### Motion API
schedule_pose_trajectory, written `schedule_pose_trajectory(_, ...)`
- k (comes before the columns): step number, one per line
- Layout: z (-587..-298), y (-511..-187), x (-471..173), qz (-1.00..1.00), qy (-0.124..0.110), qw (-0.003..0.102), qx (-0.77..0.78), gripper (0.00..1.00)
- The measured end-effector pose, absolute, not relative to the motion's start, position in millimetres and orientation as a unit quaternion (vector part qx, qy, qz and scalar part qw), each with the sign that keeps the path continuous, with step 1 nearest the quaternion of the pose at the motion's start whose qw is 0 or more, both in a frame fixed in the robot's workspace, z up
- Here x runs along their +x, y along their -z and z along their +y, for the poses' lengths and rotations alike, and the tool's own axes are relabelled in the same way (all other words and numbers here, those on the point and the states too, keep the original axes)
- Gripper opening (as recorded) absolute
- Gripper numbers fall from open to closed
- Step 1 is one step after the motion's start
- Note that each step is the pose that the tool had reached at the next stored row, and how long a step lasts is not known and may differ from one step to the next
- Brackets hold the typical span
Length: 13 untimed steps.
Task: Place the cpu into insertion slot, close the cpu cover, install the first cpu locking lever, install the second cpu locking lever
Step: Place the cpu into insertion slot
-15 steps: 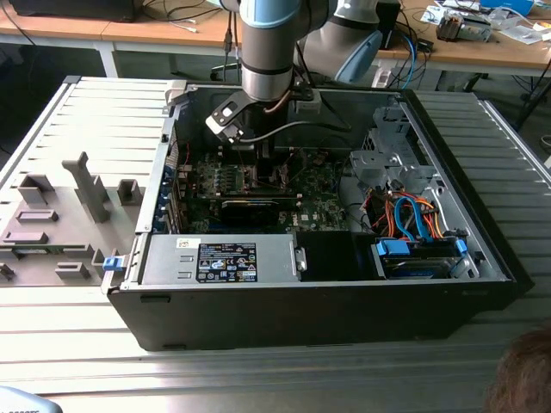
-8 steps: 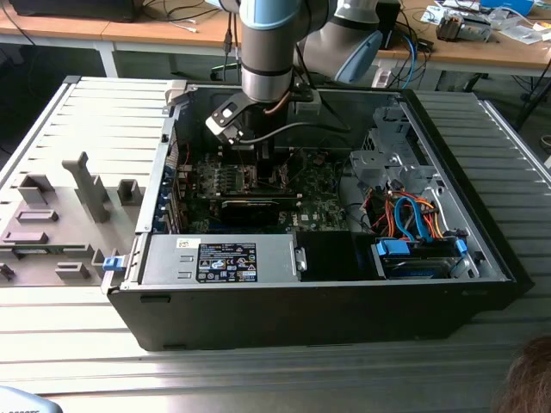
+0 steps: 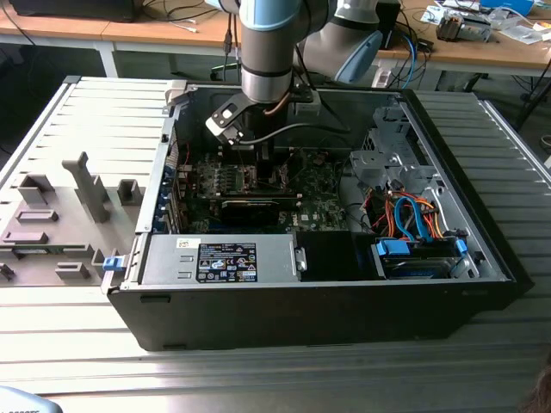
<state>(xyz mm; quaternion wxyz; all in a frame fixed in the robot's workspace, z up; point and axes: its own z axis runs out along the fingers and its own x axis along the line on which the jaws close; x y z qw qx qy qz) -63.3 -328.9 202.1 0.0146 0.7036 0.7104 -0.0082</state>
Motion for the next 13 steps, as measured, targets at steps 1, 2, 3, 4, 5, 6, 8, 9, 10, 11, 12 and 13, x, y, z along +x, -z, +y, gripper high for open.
schedule_pose_trajectory(1, -328.9, -201.9, -63.3, 0.71, 0.008, 0.015, 0.704, 0.54)
schedule_pose_trajectory(2, -328.9, -201.6, -63.5, 0.71, 0.008, 0.015, 0.704, 0.54)
schedule_pose_trajectory(3, -328.9, -201.4, -63.5, 0.71, 0.008, 0.015, 0.704, 0.54)
schedule_pose_trajectory(4, -328.9, -201.3, -63.6, 0.71, 0.008, 0.015, 0.704, 0.54)
schedule_pose_trajectory(5, -328.9, -201.0, -63.7, 0.71, 0.008, 0.015, 0.704, 0.54)
schedule_pose_trajectory(6, -328.9, -200.9, -63.8, 0.71, 0.008, 0.015, 0.704, 0.54)
schedule_pose_trajectory(8, -328.9, -200.5, -64.0, 0.71, 0.008, 0.015, 0.704, 0.54)
schedule_pose_trajectory(9, -328.9, -200.3, -64.1, 0.71, 0.008, 0.015, 0.704, 0.54)
schedule_pose_trajectory(10, -328.9, -200.1, -64.2, 0.71, 0.008, 0.015, 0.704, 0.54)
schedule_pose_trajectory(11, -328.9, -199.9, -64.2, 0.71, 0.008, 0.015, 0.704, 0.54)
schedule_pose_trajectory(12, -328.9, -199.8, -64.2, 0.71, 0.008, 0.015, 0.704, 0.54)
schedule_pose_trajectory(13, -328.9, -199.6, -64.2, 0.71, 0.008, 0.015, 0.704, 0.54)
